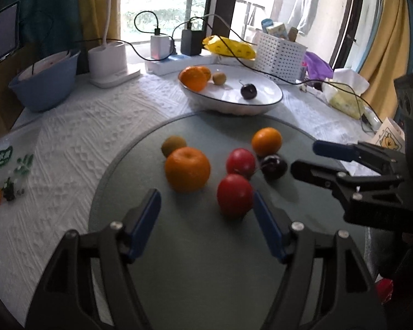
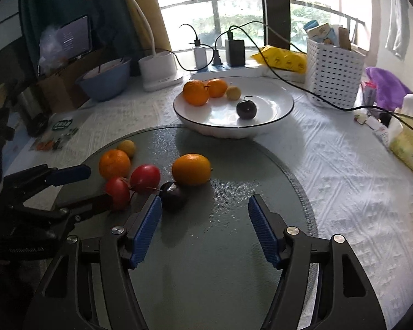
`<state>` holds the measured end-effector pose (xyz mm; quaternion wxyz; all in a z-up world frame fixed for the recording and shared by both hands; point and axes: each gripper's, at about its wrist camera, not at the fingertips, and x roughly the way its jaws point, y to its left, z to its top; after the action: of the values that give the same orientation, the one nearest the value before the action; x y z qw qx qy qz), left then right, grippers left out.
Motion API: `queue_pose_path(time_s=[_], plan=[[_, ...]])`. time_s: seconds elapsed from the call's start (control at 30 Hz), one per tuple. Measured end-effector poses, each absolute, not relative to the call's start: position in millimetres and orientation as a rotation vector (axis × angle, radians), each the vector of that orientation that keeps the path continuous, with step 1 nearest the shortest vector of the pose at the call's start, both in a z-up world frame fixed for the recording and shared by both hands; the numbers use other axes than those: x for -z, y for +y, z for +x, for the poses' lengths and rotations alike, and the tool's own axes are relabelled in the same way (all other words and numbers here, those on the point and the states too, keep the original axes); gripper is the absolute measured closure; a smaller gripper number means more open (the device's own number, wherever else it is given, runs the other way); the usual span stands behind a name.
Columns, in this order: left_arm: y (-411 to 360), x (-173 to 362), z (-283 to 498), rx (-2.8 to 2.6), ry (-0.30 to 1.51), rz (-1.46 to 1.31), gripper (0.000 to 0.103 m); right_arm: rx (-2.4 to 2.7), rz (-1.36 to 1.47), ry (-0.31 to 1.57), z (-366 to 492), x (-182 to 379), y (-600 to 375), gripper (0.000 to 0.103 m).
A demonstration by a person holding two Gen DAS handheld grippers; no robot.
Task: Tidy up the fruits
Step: 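Move the left gripper to a red tomato while the right gripper moves to another dark cherry, then grasp the red tomato with the left gripper while the right gripper grasps the dark cherry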
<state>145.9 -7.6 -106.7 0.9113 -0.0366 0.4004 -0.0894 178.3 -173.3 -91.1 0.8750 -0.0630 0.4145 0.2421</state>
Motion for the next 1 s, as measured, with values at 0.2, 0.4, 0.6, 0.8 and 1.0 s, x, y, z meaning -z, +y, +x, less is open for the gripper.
queue_pose_path(time_s=[0.2,0.4,0.6,0.8,1.0], plan=[[-9,110,149,0.155,0.851,-0.067,0.032,-0.563,-0.155,0.896,179,96,-164,0.048],[-11,109,151,0.166,0.849,-0.06,0.032,-0.601,-0.187,0.931,185,104,-154,0.054],[-15,111,158,0.167,0.865,-0.048,0.038,-0.627,-0.194,0.949,193,108,-148,0.063],[-23,115,162,0.146,0.903,-0.026,0.053,-0.657,-0.18,0.958,196,108,-150,0.074],[-36,114,157,0.143,0.901,-0.008,0.06,-0.68,-0.164,0.944,196,103,-159,0.074]])
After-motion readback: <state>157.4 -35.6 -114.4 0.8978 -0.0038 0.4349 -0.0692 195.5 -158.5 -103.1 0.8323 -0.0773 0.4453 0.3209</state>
